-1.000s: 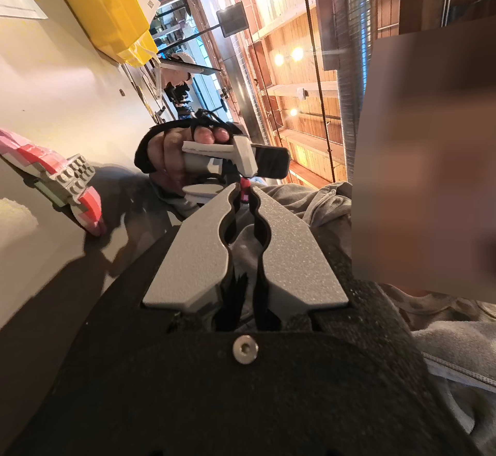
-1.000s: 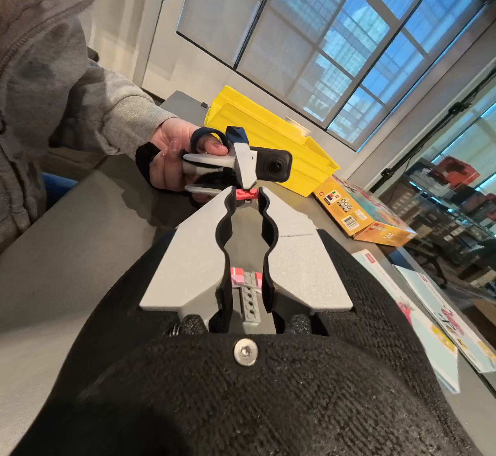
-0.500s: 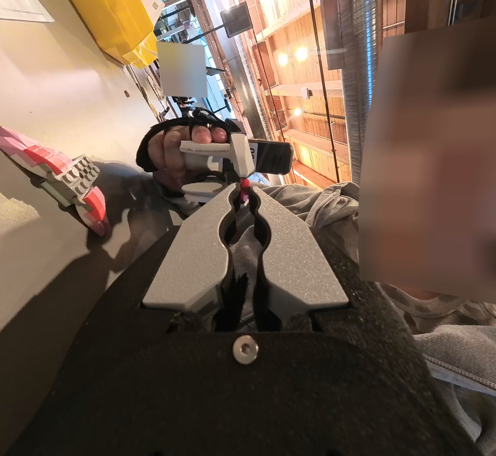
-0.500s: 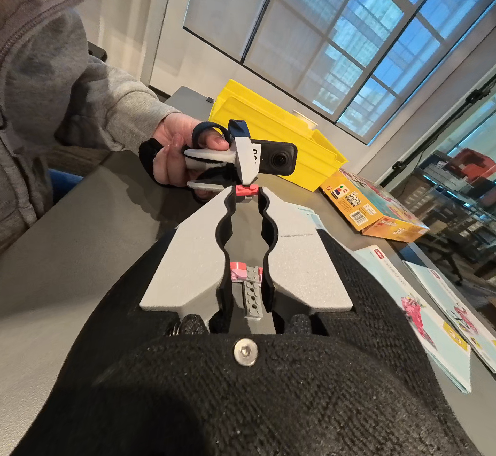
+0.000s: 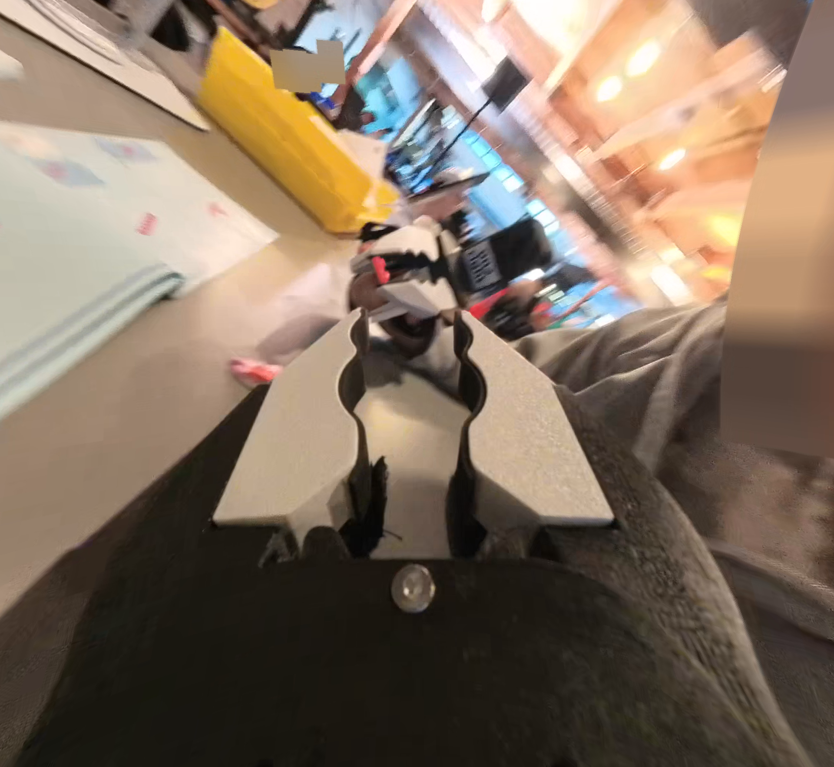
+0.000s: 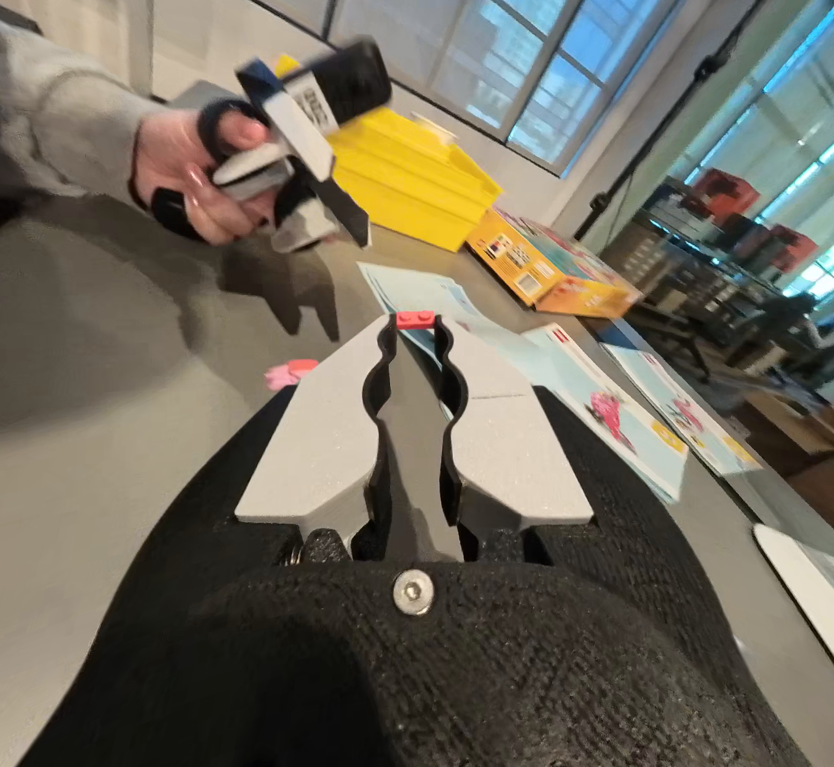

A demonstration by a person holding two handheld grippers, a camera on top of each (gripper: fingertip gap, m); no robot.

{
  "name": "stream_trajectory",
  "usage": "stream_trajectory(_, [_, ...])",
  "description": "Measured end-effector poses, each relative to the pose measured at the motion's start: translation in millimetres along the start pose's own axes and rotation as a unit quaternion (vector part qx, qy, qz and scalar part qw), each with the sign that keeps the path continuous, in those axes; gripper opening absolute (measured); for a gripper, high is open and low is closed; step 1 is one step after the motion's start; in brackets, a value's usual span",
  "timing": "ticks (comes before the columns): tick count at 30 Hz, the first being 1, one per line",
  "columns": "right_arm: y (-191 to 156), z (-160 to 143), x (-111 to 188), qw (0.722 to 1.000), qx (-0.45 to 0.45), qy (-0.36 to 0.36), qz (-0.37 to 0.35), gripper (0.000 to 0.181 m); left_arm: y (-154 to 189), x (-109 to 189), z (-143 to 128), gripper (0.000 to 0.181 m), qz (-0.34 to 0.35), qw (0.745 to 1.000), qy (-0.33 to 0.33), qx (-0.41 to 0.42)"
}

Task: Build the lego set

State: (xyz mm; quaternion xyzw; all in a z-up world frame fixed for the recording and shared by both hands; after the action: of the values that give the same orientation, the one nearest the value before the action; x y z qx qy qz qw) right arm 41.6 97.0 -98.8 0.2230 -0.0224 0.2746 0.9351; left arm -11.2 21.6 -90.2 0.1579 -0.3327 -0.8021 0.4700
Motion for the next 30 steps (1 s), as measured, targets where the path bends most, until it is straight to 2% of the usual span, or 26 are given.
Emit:
stream_trajectory(4, [-1, -31, 6, 0.995, -0.024, -0.082, 0.051, 0.014, -21, -2, -1, 0.042, 0.088, 0.976, -0.068, -0.189])
stream_trajectory(6, [-6, -46, 7, 0.986, -0.056, -0.132, 0.084, 0.014, -28, -6, 2, 0.042, 0.096, 0.959, -0.086, -0.251])
stream_trajectory(8, [-15, -59, 9, 0.971, -0.105, -0.175, 0.121, 0.015, -34, -13, 5, 0.042, 0.089, 0.952, -0.091, -0.277])
stream_trajectory(11, [-30, -75, 14, 0.943, -0.174, -0.230, 0.167, 0.015, -40, -20, 4, 0.042, 0.080, 0.952, -0.080, -0.285])
stream_trajectory(17, [-26, -77, 17, 0.937, -0.212, -0.227, 0.159, 0.019, -34, -13, 14, 0.041, 0.103, 0.948, -0.012, -0.301])
stream_trajectory(19, [-25, -78, 19, 0.935, -0.226, -0.226, 0.155, 0.035, -33, -12, 14, 0.041, 0.102, 0.951, -0.011, -0.293])
stream_trajectory(22, [-24, -79, 22, 0.934, -0.230, -0.227, 0.153, 0.046, -36, -11, 16, 0.041, 0.099, 0.960, -0.015, -0.263])
stream_trajectory(26, [-20, -78, 20, 0.945, -0.187, -0.236, 0.129, 0.045, -37, -10, 17, 0.042, 0.093, 0.968, -0.016, -0.232])
stream_trajectory(30, [-22, -79, 21, 0.938, -0.221, -0.230, 0.138, 0.054, -37, -11, 15, 0.042, 0.097, 0.966, -0.023, -0.237])
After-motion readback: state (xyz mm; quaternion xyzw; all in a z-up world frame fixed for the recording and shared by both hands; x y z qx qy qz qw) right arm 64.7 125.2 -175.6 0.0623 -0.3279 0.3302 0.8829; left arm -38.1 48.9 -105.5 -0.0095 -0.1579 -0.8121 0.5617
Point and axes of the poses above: each gripper's, where its closed fingertips meet, x back along the fingers, z out of its top, y = z × x across the jaws, the point moved 2 cm from there along x, back along the fingers, and after that the axes turned 13 degrees about z, right-handed, at the moved point
